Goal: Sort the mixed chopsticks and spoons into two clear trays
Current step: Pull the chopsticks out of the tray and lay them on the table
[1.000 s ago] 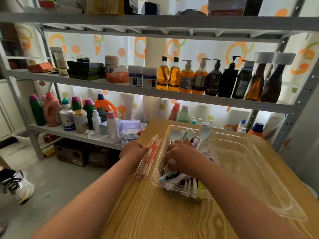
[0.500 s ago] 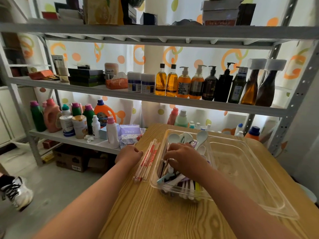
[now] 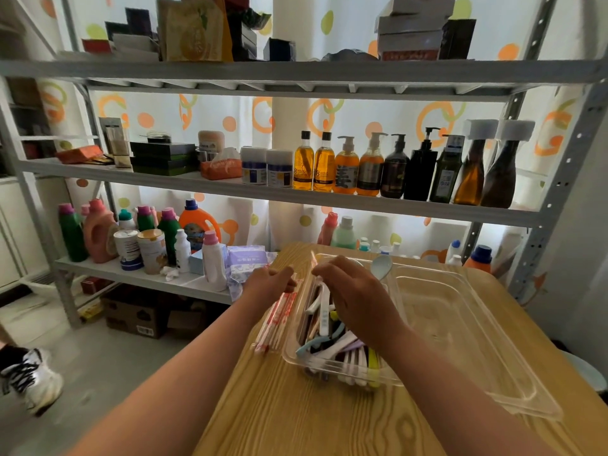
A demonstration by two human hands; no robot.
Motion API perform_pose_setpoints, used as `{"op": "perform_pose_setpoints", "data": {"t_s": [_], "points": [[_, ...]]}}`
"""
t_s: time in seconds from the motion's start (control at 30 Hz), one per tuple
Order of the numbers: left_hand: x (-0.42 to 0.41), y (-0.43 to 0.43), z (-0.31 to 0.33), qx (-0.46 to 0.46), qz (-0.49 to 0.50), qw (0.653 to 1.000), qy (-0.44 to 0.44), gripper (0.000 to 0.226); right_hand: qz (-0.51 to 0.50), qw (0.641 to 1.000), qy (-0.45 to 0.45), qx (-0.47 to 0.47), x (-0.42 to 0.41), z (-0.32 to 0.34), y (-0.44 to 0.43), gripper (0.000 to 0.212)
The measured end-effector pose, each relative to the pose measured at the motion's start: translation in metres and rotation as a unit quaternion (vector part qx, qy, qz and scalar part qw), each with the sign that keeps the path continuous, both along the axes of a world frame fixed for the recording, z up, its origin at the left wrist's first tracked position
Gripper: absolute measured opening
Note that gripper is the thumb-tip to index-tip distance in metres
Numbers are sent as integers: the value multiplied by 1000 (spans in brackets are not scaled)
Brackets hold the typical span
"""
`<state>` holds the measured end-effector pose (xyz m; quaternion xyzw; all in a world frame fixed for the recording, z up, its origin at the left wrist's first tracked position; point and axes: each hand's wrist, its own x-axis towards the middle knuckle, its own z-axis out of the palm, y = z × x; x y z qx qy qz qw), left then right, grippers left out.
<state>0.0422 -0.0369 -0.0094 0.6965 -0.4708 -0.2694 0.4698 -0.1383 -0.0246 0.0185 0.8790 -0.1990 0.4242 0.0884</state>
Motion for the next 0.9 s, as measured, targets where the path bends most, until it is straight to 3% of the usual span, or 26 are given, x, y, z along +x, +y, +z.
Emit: {"op": "perform_pose_setpoints", "data": {"t_s": [0.17, 0.5, 0.63, 0.9], "points": [[-10, 4, 16, -28, -60, 988, 142, 35, -17, 997, 69, -41, 1, -3, 3, 36], [-1, 8, 14, -36, -78, 980, 180, 30, 12, 998, 61, 16, 5, -12, -4, 28], [8, 5, 6, -23, -20, 991, 132, 28, -22, 990, 76, 115, 3, -14, -8, 20], [34, -7, -23, 24, 35, 998, -52, 37, -99, 930, 309, 173, 10, -10, -8, 28]]}}
